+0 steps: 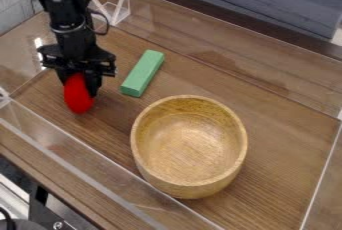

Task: Move the red object to the left side of the table

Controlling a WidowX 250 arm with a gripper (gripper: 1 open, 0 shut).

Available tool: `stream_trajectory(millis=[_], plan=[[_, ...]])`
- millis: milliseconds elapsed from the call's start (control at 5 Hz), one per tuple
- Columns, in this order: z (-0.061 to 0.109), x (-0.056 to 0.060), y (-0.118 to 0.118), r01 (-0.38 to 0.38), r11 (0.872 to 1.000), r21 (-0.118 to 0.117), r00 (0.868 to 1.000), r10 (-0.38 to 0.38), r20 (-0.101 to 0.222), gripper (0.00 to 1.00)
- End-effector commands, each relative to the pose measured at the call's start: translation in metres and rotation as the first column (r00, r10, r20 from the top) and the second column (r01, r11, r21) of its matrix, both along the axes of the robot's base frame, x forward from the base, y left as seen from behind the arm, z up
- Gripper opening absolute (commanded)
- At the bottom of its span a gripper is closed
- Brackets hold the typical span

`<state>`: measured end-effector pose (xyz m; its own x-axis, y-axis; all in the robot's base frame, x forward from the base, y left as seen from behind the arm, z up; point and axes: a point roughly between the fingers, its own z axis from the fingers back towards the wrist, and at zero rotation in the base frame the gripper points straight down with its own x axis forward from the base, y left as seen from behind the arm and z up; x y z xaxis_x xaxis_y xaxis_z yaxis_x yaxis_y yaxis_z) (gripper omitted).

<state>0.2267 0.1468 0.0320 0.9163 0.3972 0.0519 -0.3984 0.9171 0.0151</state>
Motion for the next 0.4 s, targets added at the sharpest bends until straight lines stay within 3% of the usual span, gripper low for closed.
stream_trajectory(millis=[0, 200], plan=[[0.0011, 0.0001, 0.0065, -0.047, 0.999, 0.026, 0.999, 0.047, 0.011, 0.00], [-0.0062, 0.0043, 0.0149, -0.054, 0.998, 0.036, 0.999, 0.054, -0.002, 0.00]])
